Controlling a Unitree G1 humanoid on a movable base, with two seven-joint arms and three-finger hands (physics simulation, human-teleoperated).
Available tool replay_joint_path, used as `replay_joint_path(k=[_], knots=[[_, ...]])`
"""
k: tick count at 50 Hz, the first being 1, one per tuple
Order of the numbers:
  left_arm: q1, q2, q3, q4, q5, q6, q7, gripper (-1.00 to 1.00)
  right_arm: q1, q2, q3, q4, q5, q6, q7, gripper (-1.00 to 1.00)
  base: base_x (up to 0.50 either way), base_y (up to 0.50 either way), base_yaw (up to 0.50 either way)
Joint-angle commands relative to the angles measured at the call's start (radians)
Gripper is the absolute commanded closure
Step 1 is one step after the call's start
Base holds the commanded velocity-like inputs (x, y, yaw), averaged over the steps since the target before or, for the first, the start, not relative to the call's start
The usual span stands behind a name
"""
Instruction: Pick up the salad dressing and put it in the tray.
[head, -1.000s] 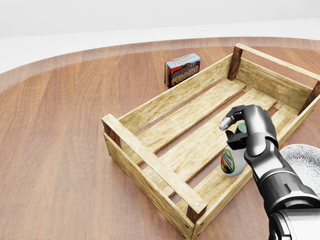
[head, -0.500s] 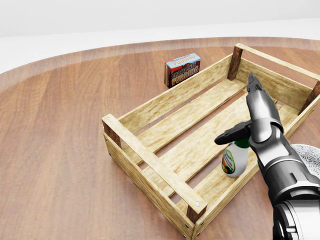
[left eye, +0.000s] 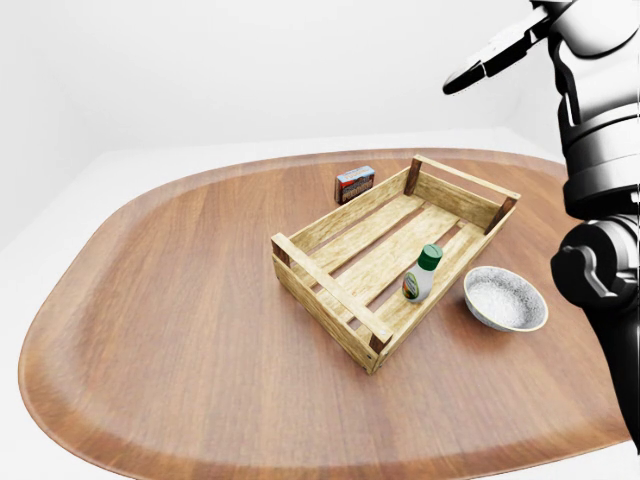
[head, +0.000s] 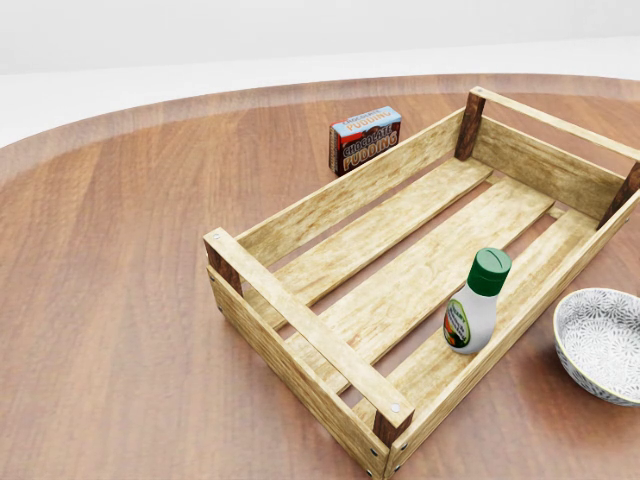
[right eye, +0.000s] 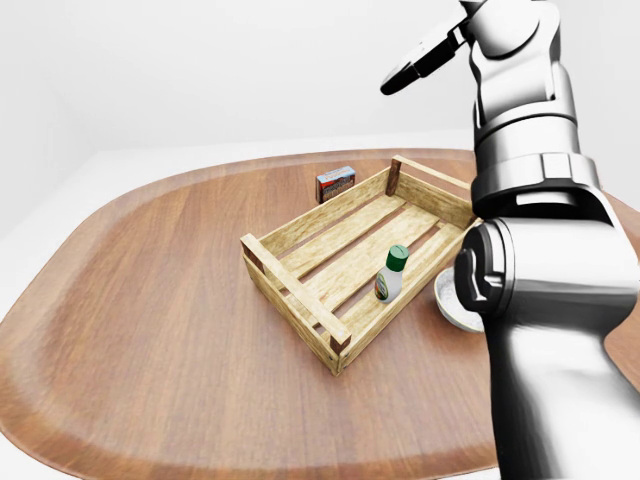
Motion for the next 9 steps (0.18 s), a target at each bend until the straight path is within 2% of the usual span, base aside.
replay_joint_path(k=[1, 9], knots=[[-0.002, 0.005, 0.005, -0.001, -0.001, 0.0, 0.0, -1.0, -0.068, -0.047, 0.001, -0.041, 0.001, 0.0, 0.07, -1.0, 0.0, 0.0, 0.0], [-0.001, 0.003, 0.001, 0.009, 0.002, 0.0, -0.002, -1.0, -0.06, -0.044, -0.001, -0.043, 0.003, 0.0, 0.062, -1.0, 0.0, 0.0, 0.0]])
